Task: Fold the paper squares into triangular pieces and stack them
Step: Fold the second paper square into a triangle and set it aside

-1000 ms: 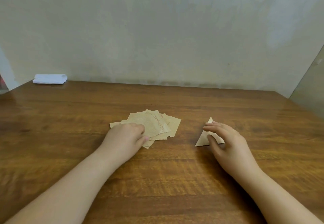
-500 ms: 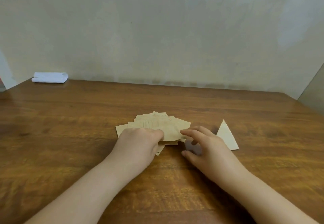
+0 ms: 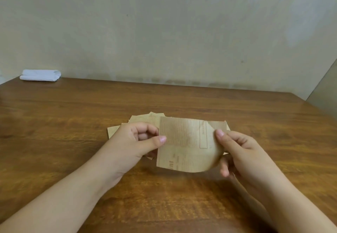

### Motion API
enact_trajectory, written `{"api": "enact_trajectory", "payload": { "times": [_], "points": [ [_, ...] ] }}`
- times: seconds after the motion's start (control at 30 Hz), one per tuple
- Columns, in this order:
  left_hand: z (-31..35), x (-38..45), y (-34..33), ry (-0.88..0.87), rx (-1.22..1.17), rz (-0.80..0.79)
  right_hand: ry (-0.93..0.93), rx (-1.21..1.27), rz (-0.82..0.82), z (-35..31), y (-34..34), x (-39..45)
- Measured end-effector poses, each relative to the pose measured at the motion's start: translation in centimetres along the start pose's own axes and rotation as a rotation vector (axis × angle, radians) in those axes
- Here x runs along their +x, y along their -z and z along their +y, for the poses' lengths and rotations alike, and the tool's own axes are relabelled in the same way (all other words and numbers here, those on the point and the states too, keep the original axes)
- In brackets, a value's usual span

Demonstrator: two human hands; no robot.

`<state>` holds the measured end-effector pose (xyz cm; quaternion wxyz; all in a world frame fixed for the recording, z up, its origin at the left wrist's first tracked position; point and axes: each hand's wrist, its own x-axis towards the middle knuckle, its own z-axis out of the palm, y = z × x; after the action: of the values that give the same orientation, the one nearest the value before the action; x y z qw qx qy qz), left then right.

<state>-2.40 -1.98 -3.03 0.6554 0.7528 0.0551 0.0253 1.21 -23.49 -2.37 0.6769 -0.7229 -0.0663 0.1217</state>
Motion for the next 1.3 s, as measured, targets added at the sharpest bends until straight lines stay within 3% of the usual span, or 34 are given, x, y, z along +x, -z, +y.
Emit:
{"api": "enact_trajectory", "payload": {
  "times": [0.13, 0.3, 0.4, 0.6, 0.8, 0.9, 0.97, 1.03, 1.1, 1.2, 1.3],
  "points": [
    [0.3, -0.2, -0.4, 0.113, -0.125, -0.001, -0.022, -0.019, -0.03, -0.1, 0.5, -0.3],
    [0.3, -0.2, -0.7, 0.117, -0.136, 0.029, -0.029, -0.054, -0.037, 0.3, 1.2, -0.1],
    [0.5, -0.4, -0.7, 0.092, -0.138, -0.042, -0.068, -0.003, -0.02, 0.5, 1.6, 0.1],
    [0.5, -0.8, 0.1, -0.028, -0.214, -0.339, -0.192, 0.122, -0.061, -0.1, 2.5, 0.3],
    [0.1, -0.8, 0.0, -0.167, -0.049, -0.33, -0.209, 0.2, -0.082, -0.3, 2.5, 0.4],
    [0.1, -0.9, -0.5, -0.175, -0.024, -0.249, -0.114, -0.012, 0.082, 0.2, 2.1, 0.4],
    [0.0, -0.8, -0.8, -0.205, -0.032, -0.148, 0.109, -0.309, 0.36, 0.4, 2.2, 0.3],
    [-0.2, -0.7, -0.9, -0.227, -0.067, -0.08, 0.353, -0.406, 0.477, 0.3, 2.2, -0.1],
    [-0.3, -0.7, -1.0, -0.259, -0.085, -0.051, 0.461, -0.457, 0.32, 0.6, 1.8, -0.6],
    [-0.1, -1.0, -1.3, -0.284, -0.114, -0.065, 0.391, -0.356, -0.06, 1.3, 0.0, -1.1],
    [0.1, -1.4, -1.7, -0.263, -0.116, -0.083, 0.473, -0.277, -0.071, 1.6, -0.4, -1.0]
  ]
}}
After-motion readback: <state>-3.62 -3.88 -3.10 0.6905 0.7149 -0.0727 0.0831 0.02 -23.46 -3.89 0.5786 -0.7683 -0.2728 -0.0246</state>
